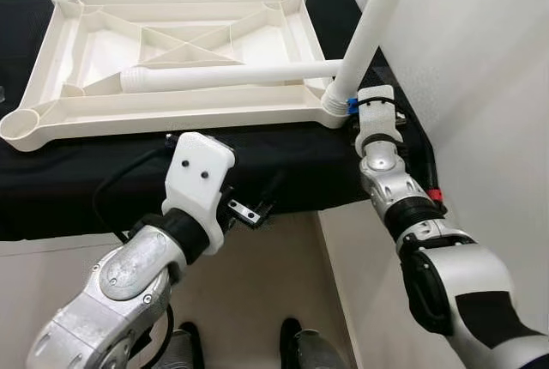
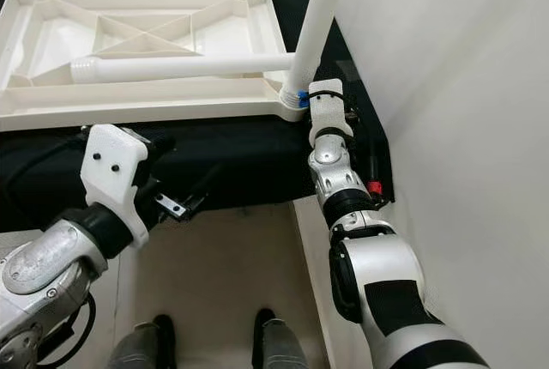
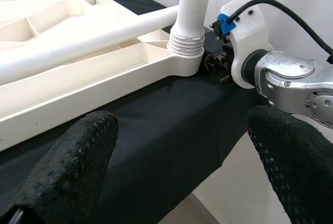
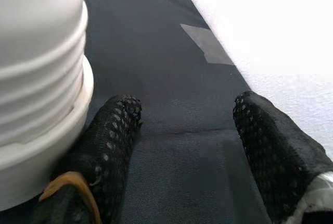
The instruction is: Building children table
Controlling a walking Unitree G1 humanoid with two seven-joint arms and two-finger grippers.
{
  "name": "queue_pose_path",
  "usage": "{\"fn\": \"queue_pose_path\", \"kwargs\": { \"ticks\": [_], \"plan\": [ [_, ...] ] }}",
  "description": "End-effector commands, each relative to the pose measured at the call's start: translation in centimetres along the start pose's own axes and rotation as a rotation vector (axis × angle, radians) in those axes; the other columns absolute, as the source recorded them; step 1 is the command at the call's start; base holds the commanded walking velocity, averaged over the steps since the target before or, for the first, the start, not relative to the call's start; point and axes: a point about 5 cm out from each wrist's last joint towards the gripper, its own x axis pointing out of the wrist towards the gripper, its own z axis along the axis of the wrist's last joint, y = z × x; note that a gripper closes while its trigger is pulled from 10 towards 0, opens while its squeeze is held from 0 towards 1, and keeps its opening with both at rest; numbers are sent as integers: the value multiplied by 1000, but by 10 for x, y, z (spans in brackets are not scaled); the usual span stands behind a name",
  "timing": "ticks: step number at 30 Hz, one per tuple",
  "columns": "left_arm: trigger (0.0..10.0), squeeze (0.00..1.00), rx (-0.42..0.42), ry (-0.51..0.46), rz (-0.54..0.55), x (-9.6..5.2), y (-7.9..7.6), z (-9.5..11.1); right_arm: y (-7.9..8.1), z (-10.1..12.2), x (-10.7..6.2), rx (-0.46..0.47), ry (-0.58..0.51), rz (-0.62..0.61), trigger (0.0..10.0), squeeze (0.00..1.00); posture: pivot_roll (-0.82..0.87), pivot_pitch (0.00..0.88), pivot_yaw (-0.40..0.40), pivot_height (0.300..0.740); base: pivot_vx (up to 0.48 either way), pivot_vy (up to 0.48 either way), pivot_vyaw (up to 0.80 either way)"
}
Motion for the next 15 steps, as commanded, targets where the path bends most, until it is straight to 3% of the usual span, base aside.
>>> {"fn": "queue_pose_path", "kwargs": {
  "ticks": [1,3,6,15],
  "plan": [
    [10000,0,0,-3,-14,-2,-3,2,12,-12,-5,18,51,55,10000,0,135,423,-80,740,0,0,0],
    [10000,0,0,-5,-8,-1,-2,2,27,-10,-9,87,33,151,10000,0,126,420,-86,740,0,0,0],
    [10000,0,-2,-5,-7,-1,-2,3,39,-8,-13,120,7,216,10000,0,125,418,-88,740,0,0,0],
    [10000,0,-3,2,-7,0,-2,2,60,-3,-21,166,-41,299,10000,0,120,406,-89,740,0,0,0]
  ]
}}
